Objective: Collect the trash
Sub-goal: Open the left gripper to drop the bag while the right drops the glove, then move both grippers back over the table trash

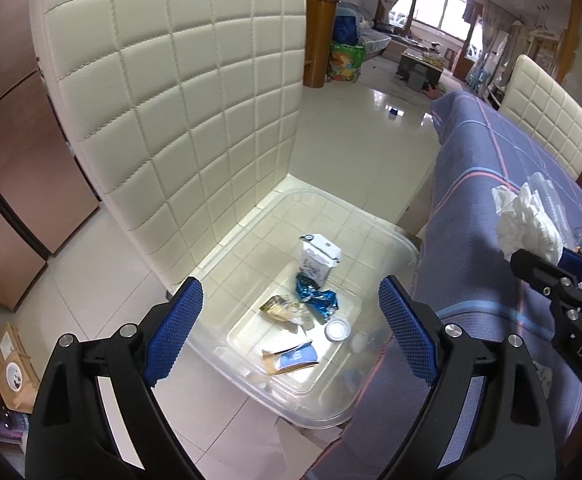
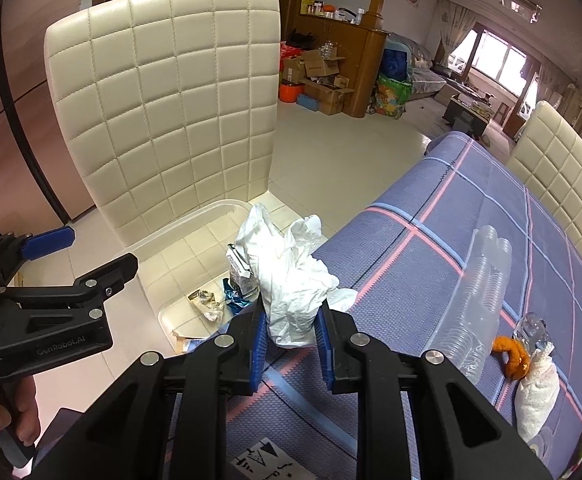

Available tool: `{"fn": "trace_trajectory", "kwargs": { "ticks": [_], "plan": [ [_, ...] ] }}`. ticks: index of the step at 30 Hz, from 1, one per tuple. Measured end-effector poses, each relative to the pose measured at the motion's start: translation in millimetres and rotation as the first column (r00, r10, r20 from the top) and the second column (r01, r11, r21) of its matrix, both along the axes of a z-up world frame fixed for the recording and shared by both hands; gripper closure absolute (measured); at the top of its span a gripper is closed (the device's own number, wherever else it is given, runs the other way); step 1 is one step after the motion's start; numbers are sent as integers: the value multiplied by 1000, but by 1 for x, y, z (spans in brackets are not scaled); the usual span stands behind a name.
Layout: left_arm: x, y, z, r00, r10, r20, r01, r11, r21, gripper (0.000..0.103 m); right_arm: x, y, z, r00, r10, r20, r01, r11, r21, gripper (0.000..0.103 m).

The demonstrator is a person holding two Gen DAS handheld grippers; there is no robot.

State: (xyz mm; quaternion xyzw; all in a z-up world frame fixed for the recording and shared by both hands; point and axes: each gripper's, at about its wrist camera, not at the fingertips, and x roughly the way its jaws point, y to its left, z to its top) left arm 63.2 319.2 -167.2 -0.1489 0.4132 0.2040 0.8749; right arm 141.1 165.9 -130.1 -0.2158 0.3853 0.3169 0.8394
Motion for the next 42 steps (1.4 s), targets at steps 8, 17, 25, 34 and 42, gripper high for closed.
{"fn": "trace_trajectory", "kwargs": {
  "ticks": [8,17,25,34,42],
  "plan": [
    [-10,-1,-2,1000,-13,4,13,1000,3,14,-2,12,-4,1000,21,-14,-21,1000,-7,81],
    [-11,-1,-4,1000,-10,7,10,1000,-10,14,1,15,-8,997,44,-60,-45,999,-16,40],
    [-14,5,-5,1000,3,0,-3,1000,-6,14,-2,15,-5,999,38,-22,-38,999,-15,34],
    [-15,1,-4,1000,-14,1,14,1000,-6,14,1,9,-1,998,21,-52,-20,1000,19,31],
    [-17,0,-2,1000,-8,6,8,1000,-4,13,-3,3,8,999,24,-47,-21,998,62,31]
  ]
}}
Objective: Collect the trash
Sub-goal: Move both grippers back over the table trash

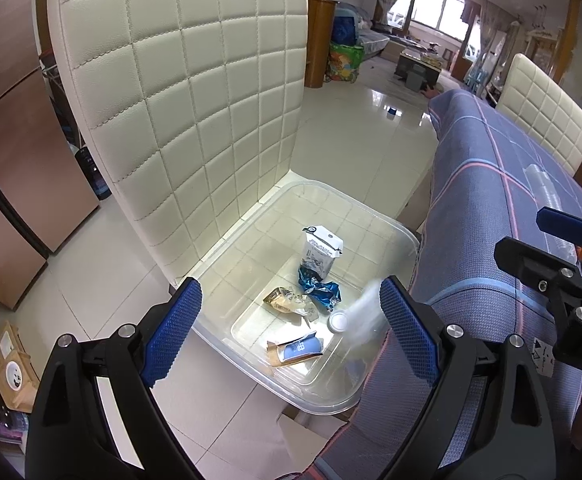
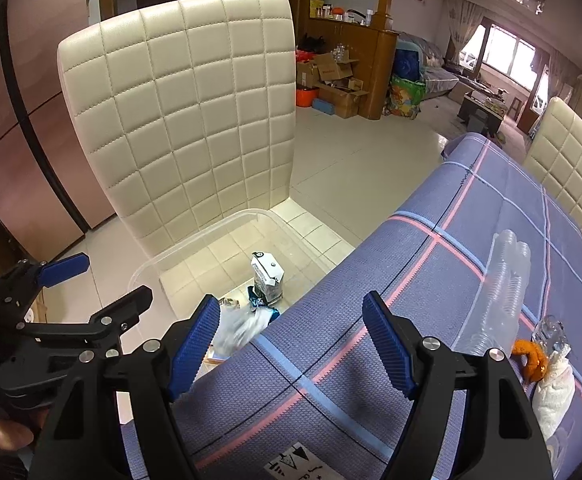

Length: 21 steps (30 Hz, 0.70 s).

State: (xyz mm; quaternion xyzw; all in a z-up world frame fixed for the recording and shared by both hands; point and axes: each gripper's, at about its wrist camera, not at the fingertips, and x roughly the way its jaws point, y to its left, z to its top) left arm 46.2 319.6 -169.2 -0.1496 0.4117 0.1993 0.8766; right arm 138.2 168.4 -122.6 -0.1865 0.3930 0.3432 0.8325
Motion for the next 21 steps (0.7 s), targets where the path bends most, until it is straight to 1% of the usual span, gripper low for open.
{"fn": "trace_trajectory", "kwargs": {
  "ticks": [5,11,15,21],
  "plan": [
    [-1,-7,4,1000,-13,3,13,1000,4,13,-3,-4,1,1000,-9,11,9,1000,-11,31],
    [0,-24,15,998,-54,13,54,998,26,13,-7,-26,6,997,-63,33,63,998,-10,31],
    [3,-43,26,995,-97,23,97,995,36,12,-5,-51,12,991,-121,51,121,993,-10,31],
    [12,-89,45,980,-195,49,192,979,69,9,-1,-103,19,971,-225,80,226,974,-2,31]
  ]
}}
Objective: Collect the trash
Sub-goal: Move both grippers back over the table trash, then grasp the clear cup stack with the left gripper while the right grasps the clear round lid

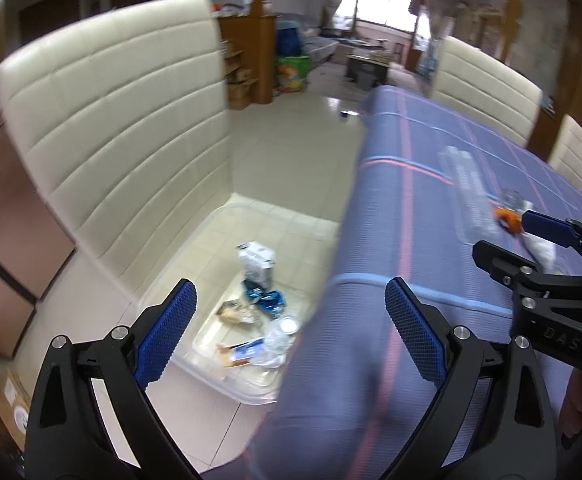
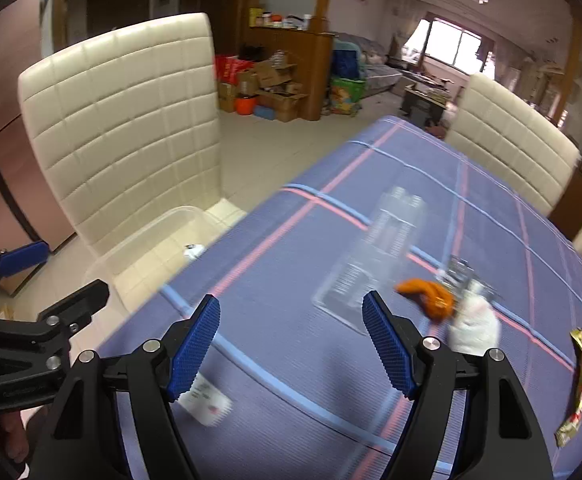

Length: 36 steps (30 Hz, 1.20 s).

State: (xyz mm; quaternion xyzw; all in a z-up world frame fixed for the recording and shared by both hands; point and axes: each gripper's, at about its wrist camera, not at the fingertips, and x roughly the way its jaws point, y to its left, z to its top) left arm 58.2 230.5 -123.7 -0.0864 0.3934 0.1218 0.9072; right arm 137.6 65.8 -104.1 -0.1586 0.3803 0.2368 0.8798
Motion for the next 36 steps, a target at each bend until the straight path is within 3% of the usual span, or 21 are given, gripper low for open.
{"fn": "trace_trajectory", "kwargs": {
  "ticks": [6,17,20,25,30,36],
  "plan": [
    [20,-51,7,994,-109,-6,109,994,20,7,7,-60,-3,993,-114,-10,114,994,5,31],
    [76,-131,-4,959,-274,-67,277,960,41,6,22,-157,-32,951,-293,-94,293,956,-15,31],
    [92,-140,-11,953,-289,-91,294,955,41,6,26,-168,-35,940,-329,-88,330,944,-10,31],
    [114,-147,-27,946,-294,-136,301,953,34,6,36,-182,-45,928,-344,-142,349,937,15,22],
    [129,-146,-35,943,-292,-159,301,953,30,6,43,-191,-49,916,-377,-139,385,922,38,13],
    [144,-147,-38,939,-308,-156,316,948,29,6,39,-205,-45,891,-426,-155,438,898,46,12]
  ]
}}
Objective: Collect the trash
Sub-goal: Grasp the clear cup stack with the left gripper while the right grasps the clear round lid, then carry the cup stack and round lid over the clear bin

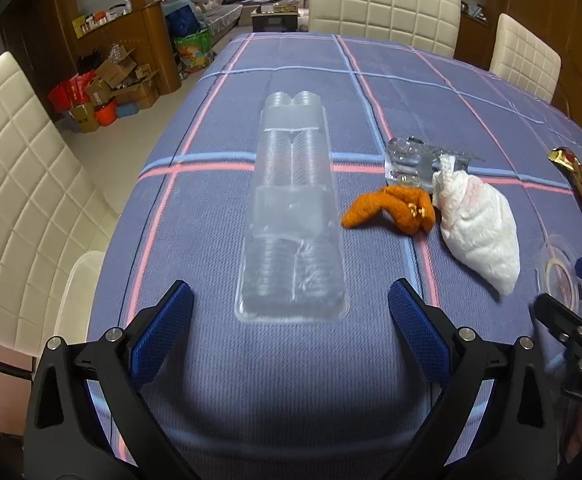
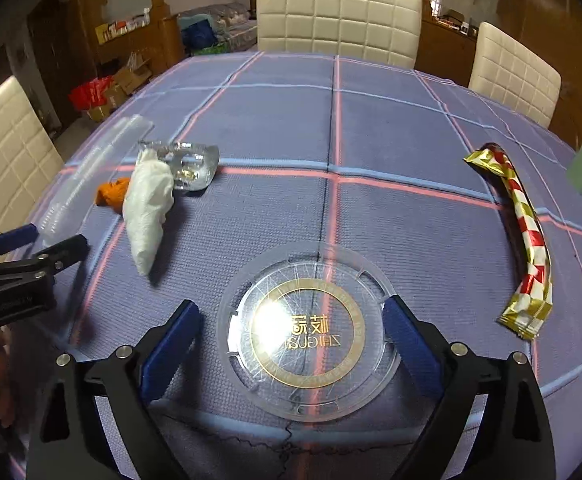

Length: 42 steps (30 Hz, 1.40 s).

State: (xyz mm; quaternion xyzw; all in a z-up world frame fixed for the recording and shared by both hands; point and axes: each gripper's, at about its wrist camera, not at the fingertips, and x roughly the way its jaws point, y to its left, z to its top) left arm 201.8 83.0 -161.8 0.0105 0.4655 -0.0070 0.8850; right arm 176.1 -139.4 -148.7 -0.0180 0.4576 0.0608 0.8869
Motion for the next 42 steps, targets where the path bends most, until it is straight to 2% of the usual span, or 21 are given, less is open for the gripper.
{"fn": "trace_trajectory", "kwargs": {
  "ticks": [3,5,6,7,8,9,10,16,26,42],
  "plan": [
    [3,-3,0,1000,-15,15,15,1000,0,7,2,-1,-3,1000,-7,-3,7,1000,-20,12],
    [2,-9,2,998,-46,36,45,999,2,22,1,-1,-4,1000,-9,10,9,1000,-17,12],
    [1,-12,3,998,-56,40,56,998,3,25,1,-1,-3,1000,-8,10,8,1000,-16,12],
    [0,-14,4,996,-70,47,70,998,2,33,1,0,-3,1000,-5,12,5,1000,-17,12],
    [-1,-16,5,995,-83,51,83,997,2,46,0,1,-3,1000,1,12,-1,1000,-17,13],
    [-2,-18,6,994,-91,56,91,996,2,50,-1,2,-2,1000,10,22,-9,1000,-17,19],
    [-3,-19,6,994,-97,52,98,995,-1,51,-3,4,0,999,18,36,-17,1000,-19,25],
    [-10,-22,8,991,-121,53,122,992,-21,57,-4,11,-1,998,38,43,-37,999,-22,26],
    [-32,-13,24,991,-99,89,102,994,-30,58,-12,18,7,995,76,60,-76,997,-2,26],
    [-93,3,61,981,-82,176,85,996,-13,58,-54,47,44,979,148,140,-147,989,-18,26]
  ]
}}
